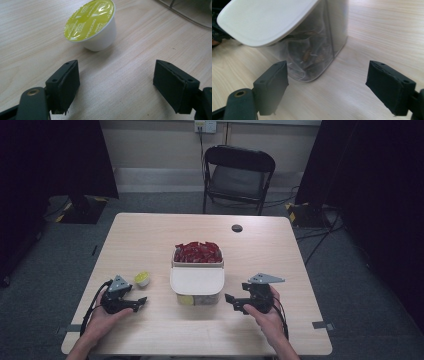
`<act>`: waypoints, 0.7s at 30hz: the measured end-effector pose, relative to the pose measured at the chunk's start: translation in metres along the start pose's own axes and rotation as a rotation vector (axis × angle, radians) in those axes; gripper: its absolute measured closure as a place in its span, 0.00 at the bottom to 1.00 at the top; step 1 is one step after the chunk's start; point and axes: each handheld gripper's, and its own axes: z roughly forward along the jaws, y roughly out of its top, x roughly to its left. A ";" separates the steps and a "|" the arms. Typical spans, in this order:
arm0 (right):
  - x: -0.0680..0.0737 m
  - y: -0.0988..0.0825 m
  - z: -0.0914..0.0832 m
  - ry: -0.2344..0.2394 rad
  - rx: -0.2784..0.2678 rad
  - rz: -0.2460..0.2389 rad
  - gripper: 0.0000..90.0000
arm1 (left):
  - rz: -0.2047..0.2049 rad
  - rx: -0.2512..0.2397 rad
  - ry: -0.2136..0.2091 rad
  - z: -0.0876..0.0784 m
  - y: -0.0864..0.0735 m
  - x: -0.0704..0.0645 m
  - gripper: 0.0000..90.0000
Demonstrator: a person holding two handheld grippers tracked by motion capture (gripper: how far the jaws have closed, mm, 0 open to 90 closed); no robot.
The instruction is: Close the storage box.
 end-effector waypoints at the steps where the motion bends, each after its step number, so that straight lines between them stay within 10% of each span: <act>1: -0.002 0.000 -0.002 -0.005 -0.003 0.001 0.19 | 0.000 0.000 0.000 0.000 0.000 0.000 0.23; 21: -0.065 -0.011 -0.021 -0.175 -0.001 0.090 0.18 | -0.005 -0.001 0.003 0.001 0.001 0.000 0.22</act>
